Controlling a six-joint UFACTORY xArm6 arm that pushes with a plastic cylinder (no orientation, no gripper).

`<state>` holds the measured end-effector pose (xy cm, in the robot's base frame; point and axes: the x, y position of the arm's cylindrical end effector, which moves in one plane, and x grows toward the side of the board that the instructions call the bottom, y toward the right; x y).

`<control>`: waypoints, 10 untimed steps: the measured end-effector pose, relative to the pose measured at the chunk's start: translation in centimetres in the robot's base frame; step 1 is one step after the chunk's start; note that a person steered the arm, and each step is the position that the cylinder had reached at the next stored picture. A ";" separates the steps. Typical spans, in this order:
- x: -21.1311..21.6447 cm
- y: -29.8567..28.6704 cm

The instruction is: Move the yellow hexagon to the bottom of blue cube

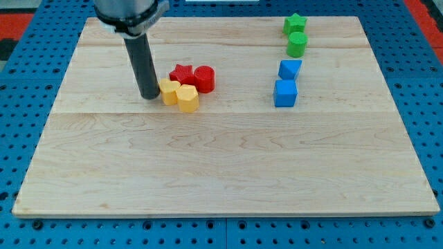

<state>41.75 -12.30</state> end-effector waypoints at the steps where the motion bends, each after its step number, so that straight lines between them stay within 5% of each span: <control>1: 1.1 1.4; 4: -1.2 2.8; 6: 1.3 11.2; 8: 4.3 12.5; 10: 2.0 15.6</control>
